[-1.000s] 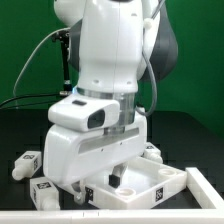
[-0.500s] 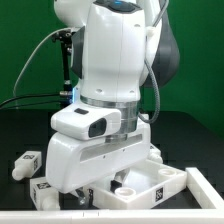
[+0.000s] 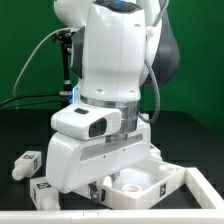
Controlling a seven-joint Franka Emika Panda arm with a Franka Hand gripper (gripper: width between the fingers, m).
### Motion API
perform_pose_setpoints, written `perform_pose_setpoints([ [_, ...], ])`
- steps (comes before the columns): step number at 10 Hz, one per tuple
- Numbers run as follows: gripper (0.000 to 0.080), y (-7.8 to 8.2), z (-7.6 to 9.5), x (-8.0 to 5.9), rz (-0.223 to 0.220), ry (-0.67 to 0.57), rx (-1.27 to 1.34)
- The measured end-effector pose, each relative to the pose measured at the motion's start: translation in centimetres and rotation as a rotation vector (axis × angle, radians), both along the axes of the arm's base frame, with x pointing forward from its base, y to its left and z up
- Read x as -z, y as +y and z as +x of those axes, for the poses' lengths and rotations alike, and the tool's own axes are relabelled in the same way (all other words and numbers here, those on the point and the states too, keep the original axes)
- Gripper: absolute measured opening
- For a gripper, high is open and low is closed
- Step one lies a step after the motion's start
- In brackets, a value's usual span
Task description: Assemble square table
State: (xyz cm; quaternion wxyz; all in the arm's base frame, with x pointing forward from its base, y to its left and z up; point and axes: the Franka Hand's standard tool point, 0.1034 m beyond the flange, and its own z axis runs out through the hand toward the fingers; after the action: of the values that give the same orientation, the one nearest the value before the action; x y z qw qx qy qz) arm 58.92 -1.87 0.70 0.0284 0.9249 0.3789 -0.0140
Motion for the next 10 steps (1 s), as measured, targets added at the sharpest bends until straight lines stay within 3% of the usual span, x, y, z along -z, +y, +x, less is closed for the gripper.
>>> perform_pose_setpoints([
  [3,0.0054,-0.7,-0.1,-0.4,0.004,-0.043,0.12],
  [5,0.0054,-1.6,-0.6,-0.6,0.019,-0.034,0.458],
  [8,0.0054,-0.3,0.1,-0.6,0.042,-0.016,0.83],
  [10,0.0054,-0.2,0.6,-0.5,0.024,-0.031,0.957],
])
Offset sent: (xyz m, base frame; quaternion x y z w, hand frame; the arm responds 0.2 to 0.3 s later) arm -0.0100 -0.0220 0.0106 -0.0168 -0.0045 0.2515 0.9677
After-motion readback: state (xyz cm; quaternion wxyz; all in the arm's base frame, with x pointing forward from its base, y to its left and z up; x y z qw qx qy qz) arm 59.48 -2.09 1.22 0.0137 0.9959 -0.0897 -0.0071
